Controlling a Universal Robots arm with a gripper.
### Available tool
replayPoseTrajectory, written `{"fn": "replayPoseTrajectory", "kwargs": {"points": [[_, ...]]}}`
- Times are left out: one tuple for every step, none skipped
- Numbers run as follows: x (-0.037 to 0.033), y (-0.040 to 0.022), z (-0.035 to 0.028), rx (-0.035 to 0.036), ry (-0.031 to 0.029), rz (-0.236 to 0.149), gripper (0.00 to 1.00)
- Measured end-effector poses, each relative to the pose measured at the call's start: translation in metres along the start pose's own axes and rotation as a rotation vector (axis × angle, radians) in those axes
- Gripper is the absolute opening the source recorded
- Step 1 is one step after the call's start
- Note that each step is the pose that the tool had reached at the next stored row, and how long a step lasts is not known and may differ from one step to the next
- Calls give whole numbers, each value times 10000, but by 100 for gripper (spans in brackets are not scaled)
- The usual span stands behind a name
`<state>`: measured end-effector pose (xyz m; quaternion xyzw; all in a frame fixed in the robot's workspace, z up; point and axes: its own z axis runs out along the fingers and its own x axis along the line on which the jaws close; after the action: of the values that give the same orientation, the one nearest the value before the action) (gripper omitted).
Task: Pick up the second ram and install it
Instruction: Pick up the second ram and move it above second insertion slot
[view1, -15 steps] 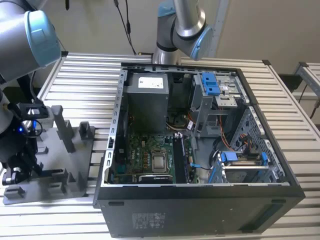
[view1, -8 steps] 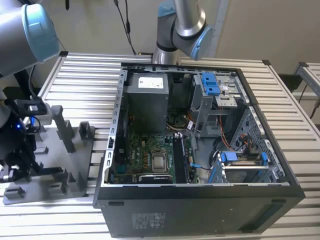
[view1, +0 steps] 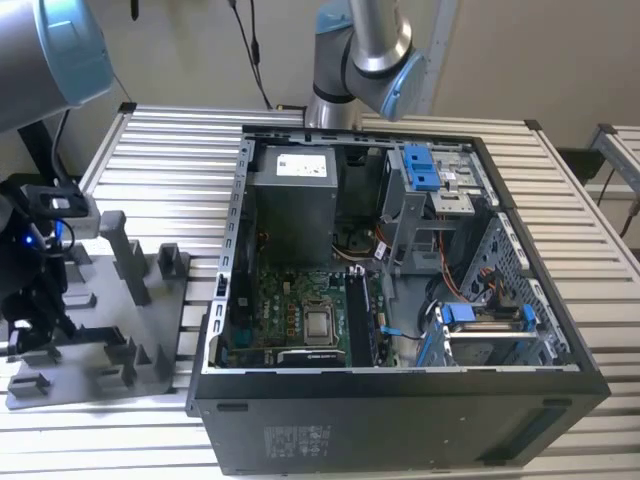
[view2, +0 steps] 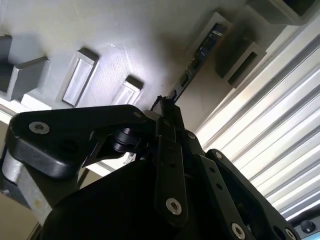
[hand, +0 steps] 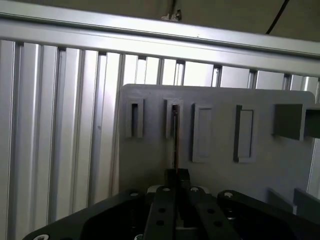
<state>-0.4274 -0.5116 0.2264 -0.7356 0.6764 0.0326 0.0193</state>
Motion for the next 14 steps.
{"fn": "replayPoseTrajectory", "kwargs": {"points": [[-2, 0, -21, 0, 0, 4, 14], [-4, 1, -41, 0, 0, 9, 14], [-5, 2, -64, 0, 0, 12, 14], [-7, 2, -83, 1, -1, 15, 14], [-8, 2, -100, 1, -2, 17, 14], [-9, 2, -115, 2, -2, 21, 14], [-11, 3, -131, 2, -2, 25, 14], [-12, 3, -145, 2, -2, 31, 14], [-12, 3, -156, 3, -2, 41, 14], [-13, 3, -163, 5, -2, 65, 14], [-13, 3, -167, 9, -4, 108, 14], [-13, 3, -170, 14, -5, 165, 14], [-13, 3, -175, 18, -5, 236, 14], [-14, 3, -179, 24, -6, 324, 14]]}}
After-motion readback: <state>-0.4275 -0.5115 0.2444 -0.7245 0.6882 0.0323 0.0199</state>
